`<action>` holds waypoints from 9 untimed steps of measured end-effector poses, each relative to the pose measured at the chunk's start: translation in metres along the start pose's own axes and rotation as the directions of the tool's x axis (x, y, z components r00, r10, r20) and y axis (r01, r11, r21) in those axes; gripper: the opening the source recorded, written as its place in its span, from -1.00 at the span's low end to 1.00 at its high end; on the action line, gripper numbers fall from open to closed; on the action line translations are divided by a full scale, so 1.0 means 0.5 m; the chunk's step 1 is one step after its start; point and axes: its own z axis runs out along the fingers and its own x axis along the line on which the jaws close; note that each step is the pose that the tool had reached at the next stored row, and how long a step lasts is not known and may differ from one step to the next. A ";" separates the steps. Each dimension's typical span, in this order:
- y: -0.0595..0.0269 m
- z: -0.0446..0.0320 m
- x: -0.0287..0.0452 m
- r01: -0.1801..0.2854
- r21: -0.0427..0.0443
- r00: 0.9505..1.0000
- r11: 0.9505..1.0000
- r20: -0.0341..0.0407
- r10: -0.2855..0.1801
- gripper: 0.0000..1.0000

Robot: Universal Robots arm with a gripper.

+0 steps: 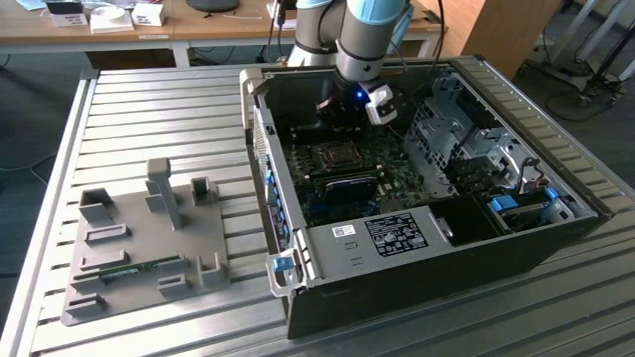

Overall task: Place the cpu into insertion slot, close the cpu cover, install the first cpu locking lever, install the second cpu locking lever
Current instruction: 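Install the first cpu locking lever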

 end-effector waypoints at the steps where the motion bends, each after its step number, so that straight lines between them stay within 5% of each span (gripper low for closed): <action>1: 0.000 -0.001 0.000 -0.001 0.000 1.000 1.000 0.000 0.001 -0.79; 9: 0.000 -0.002 0.000 -0.066 0.002 0.998 0.998 0.011 0.066 -0.79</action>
